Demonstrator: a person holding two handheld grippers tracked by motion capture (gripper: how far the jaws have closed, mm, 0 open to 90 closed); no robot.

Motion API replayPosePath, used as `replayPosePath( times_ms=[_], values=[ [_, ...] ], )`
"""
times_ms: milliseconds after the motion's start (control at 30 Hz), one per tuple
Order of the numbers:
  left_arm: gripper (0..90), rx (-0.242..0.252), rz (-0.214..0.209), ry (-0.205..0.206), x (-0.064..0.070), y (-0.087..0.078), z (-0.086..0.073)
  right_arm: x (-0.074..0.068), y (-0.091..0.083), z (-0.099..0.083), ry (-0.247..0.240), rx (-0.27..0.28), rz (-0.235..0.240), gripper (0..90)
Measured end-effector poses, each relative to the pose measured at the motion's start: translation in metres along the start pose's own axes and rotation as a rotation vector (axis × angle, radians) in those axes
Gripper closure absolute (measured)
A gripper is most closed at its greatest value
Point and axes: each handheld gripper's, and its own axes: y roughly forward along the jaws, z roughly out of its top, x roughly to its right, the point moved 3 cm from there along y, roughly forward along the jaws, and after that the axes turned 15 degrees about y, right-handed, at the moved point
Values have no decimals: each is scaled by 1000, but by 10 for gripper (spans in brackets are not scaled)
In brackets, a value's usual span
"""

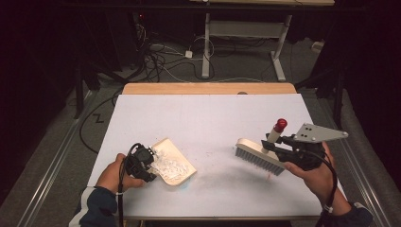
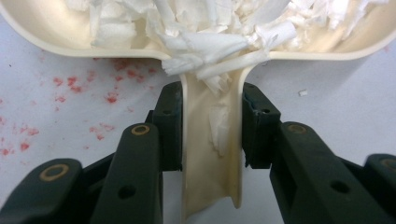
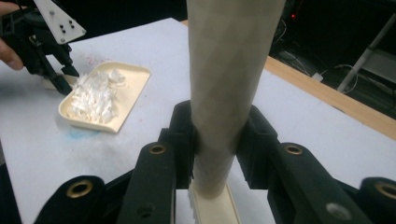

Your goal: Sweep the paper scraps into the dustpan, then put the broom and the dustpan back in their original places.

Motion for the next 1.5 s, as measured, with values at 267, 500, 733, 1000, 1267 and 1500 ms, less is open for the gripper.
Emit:
replayPosePath(
  times_ms=[267,500,733,1000,1267,1500],
  values=[
    [631,26,7,-37,-4,0,-3,14,-28,-11,42,-40,34,711],
    [631,75,34,-123,-8,-2,-5,20,-35,-21,68,-151,98,711],
    [630,126,66,-257,-18,-3,-9,29,-24,-26,75,-241,111,710],
    [626,176,127,-372,-30,-5,-14,51,-2,-22,128,-256,94,708],
    [623,196,137,-457,-38,-1,-16,70,21,-16,173,-266,56,683],
    [467,227,126,-514,-36,4,-15,83,43,-14,220,-249,-33,649]
  ],
)
